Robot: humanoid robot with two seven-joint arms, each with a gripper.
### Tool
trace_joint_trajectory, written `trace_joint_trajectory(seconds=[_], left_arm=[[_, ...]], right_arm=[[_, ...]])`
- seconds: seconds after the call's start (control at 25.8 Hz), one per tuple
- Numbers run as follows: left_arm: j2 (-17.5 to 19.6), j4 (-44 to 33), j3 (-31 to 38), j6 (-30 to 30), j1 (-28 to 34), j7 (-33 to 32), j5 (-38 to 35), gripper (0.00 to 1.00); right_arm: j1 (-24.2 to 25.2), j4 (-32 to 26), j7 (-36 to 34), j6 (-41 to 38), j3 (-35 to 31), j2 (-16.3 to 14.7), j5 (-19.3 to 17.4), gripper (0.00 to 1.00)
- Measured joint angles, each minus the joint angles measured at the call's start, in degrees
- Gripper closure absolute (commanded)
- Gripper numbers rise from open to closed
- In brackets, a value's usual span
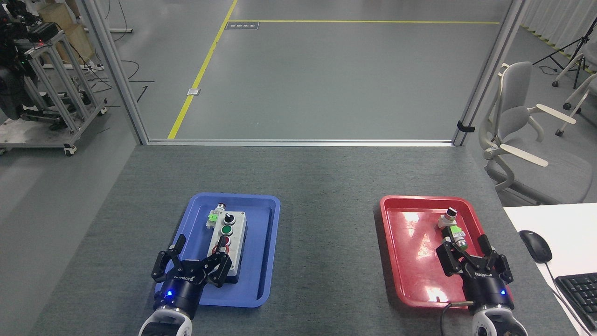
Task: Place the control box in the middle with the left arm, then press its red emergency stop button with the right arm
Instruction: 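Pull the gripped control box toward the robot within the blue tray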
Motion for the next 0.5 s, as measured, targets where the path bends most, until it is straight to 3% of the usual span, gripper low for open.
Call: trace_joint_trajectory(seconds=[0.23, 0.5], left_arm=[[-0.2, -1.2, -2.9, 3.3, 0.1, -1.2, -5.4, 0.0], [-2.1, 0.2, -5.6, 6.4, 0.1, -1.3, -6.7, 0.0]], right_arm=[[0.0, -0.1, 0.1, 0.0, 0.0, -0.4, 0.0, 0.0], [0.2, -0.2, -0.1, 0.0, 0.0, -0.6, 0.0, 0.0]])
